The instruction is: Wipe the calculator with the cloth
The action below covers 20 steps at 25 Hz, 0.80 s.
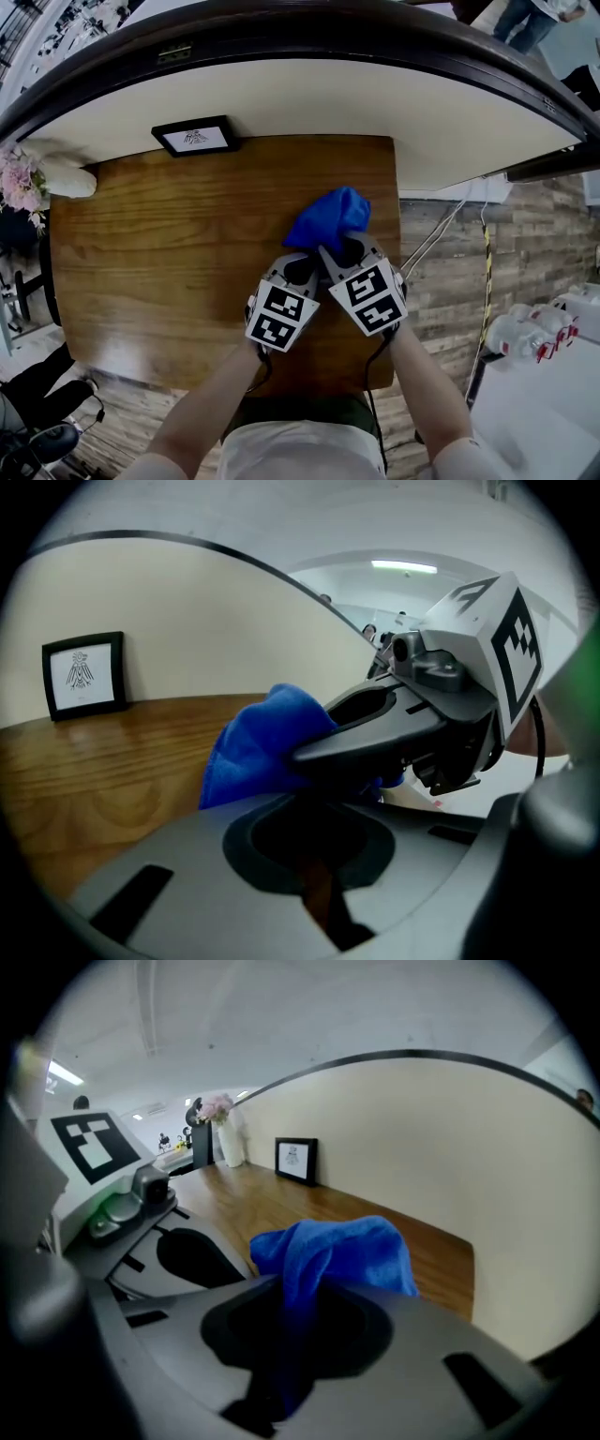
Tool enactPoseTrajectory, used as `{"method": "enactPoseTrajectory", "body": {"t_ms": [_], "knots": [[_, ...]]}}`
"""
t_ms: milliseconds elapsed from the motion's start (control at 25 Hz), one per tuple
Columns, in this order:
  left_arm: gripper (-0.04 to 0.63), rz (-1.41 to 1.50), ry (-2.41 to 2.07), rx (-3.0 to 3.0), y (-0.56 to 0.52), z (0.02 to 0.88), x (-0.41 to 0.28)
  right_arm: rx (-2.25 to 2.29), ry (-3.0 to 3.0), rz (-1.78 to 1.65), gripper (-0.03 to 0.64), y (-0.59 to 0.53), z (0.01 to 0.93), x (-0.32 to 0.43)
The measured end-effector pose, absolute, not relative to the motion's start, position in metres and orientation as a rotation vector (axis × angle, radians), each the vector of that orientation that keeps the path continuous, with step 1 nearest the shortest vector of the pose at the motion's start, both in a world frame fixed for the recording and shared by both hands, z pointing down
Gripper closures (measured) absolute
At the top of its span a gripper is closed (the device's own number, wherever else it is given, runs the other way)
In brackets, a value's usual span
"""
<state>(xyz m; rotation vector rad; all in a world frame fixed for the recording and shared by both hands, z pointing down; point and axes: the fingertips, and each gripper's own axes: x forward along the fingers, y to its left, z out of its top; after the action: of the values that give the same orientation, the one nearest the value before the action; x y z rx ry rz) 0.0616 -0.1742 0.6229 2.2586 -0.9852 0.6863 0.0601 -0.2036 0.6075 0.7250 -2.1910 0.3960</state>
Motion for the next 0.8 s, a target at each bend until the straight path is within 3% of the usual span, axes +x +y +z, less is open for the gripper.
{"method": "enactPoseTrajectory", "body": {"t_ms": [240,560,800], "knots": [[0.594,0.678,-0.989,2.265,-0.174,0.623,0.061,0.636,-2.164,0.441,0.539,-0.188,0.613,0.079],[0.594,0.691,-0.981,2.280,-0.173,0.623,0.061,0.908,-2.099,0.569,0.540,-0.208,0.616,0.141],[0.594,0.630,-0.972,2.263,-0.173,0.623,0.061,0.838,-2.154,0.548,0.540,-0.182,0.613,0.100]]}}
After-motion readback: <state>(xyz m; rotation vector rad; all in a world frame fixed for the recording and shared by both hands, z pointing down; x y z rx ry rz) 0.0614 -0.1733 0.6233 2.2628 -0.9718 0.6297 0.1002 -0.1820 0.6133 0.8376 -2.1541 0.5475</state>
